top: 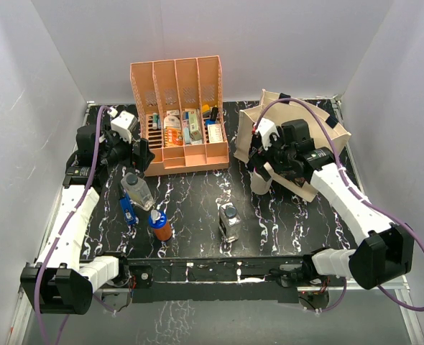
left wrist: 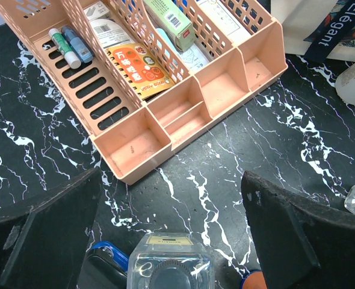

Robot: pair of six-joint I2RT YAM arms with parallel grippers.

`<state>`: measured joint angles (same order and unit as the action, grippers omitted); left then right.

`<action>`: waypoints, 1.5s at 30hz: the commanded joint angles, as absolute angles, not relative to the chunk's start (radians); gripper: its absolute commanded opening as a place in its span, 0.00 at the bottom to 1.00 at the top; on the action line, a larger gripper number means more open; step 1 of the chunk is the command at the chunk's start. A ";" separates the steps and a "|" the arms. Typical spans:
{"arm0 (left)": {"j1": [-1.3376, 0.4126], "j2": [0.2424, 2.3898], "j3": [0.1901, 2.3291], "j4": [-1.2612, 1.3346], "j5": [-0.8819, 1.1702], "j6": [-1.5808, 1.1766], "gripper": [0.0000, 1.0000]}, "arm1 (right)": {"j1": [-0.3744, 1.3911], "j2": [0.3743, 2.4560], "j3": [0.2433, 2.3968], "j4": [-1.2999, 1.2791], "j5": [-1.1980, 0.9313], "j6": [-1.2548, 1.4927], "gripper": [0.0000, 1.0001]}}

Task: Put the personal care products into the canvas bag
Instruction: Pick up the care product from the center of the board.

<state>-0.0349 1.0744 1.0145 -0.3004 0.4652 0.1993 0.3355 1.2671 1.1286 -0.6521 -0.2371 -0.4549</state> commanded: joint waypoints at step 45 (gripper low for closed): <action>-0.037 1.052 1.019 -0.305 0.515 0.221 0.97 | 0.275 1.338 1.037 -0.474 -0.310 -0.300 0.52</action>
